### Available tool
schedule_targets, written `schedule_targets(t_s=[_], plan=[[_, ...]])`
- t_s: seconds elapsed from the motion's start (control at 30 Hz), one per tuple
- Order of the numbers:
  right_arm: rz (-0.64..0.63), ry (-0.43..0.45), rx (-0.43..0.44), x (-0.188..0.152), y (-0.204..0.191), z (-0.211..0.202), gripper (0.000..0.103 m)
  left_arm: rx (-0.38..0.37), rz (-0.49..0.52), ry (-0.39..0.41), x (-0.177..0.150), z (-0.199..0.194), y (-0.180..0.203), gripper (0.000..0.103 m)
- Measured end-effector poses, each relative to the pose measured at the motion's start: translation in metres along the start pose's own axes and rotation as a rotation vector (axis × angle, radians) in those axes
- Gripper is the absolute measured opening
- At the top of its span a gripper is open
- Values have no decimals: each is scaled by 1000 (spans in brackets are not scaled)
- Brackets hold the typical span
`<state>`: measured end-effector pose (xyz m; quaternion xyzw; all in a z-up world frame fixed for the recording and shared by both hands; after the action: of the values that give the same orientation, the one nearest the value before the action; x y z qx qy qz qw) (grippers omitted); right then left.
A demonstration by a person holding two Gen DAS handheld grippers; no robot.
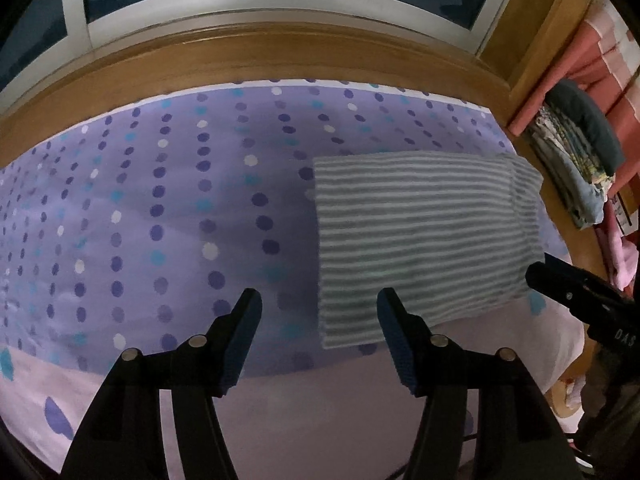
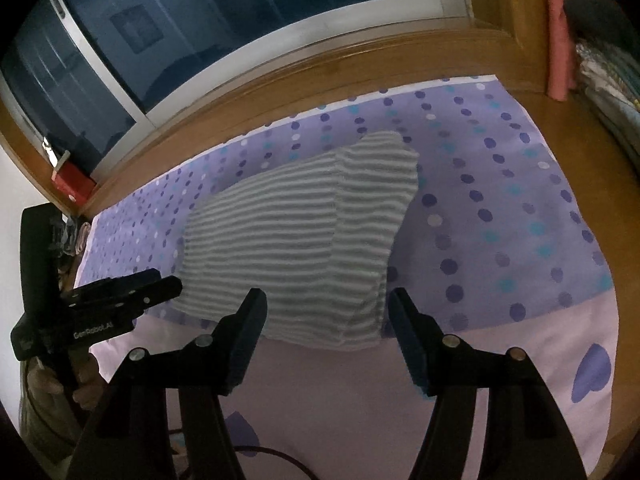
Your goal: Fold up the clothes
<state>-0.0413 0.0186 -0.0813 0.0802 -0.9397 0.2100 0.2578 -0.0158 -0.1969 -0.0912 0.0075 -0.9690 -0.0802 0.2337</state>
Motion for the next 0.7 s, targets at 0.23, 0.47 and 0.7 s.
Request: schedule_targets(t_s=[0.23,0.47,0.7], plan=[[45,21,-50,-1,-8,2,64,-27,41,4,2,-6,-11,61],[102,56,-102,2,-7,-2,64,-91,87,8,6,-2,-18,61],[48,2,-124,2,-9,5,64,-159,54,13,10,2,-13,61]])
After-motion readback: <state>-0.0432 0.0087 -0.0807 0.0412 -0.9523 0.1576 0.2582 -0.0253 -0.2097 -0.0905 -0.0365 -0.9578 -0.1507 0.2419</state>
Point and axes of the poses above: each gripper's, at about its wrist camera, not at the fingertips, and z roughly the way its jaws point, y to its right, x to its top, the point moved 6 cm from there along z, roughly the way its jaws point, and after that the axes turned 1 degree about x, right-handed, at the moved point
